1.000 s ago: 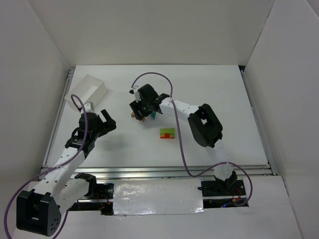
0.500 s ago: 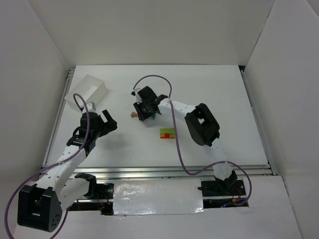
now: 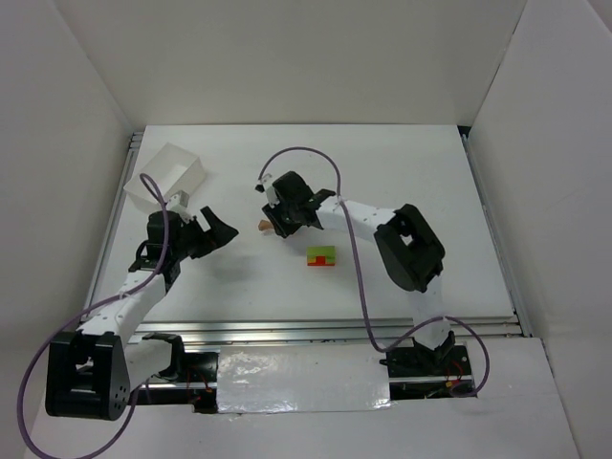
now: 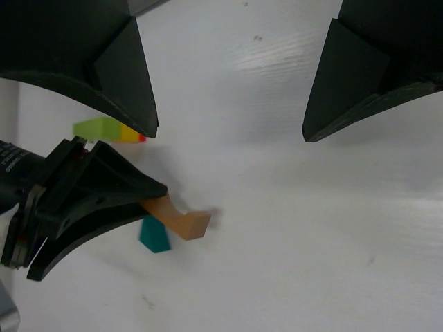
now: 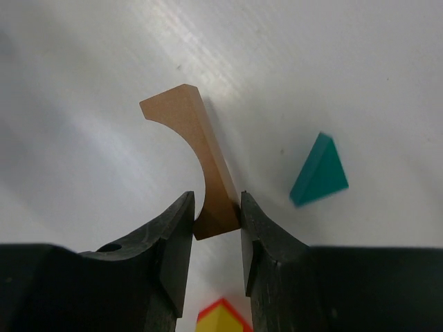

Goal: Build the wood block tower

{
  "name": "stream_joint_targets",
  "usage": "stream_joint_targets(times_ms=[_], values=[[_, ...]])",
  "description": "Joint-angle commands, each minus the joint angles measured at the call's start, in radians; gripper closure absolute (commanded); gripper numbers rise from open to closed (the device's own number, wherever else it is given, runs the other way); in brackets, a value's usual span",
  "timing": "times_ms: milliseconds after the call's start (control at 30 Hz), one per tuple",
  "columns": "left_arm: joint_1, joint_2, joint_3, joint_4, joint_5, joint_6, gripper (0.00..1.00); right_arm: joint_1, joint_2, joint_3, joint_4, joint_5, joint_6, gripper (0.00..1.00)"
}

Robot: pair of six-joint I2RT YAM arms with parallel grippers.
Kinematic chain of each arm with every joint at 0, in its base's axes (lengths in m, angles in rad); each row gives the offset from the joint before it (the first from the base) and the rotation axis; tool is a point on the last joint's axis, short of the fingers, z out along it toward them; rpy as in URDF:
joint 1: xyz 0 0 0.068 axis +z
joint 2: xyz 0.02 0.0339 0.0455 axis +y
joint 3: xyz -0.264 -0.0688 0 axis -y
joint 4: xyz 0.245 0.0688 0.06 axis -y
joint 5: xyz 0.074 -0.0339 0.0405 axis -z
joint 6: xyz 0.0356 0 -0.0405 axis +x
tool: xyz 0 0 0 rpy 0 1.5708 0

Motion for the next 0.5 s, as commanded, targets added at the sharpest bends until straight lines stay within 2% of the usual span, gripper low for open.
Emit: stream_joint_targets(times_ms=[0, 67, 267, 467], values=[[0.015, -0.024, -0.042, 0.176, 0.252, -0.096, 0.01, 0.033, -0.236, -0.165, 0.189, 0.007, -0.079, 1.0], [0.015, -0.054, -0.059, 0.23, 0.296, -0.118, 0.01, 0.035, -0.329, -0.243, 0.284, -0.02, -0.074, 1.0], [0.02, -0.177, -0.096, 0.322, 0.38, -0.17, 0.01, 0.053, -0.443, -0.283, 0.326, -0.122, -0.031, 1.0], [0.028, -0.267, -0.083, 0.33, 0.399, -0.192, 0.01, 0.137, -0.526, -0.319, 0.349, -0.039, -0.079, 1.0]])
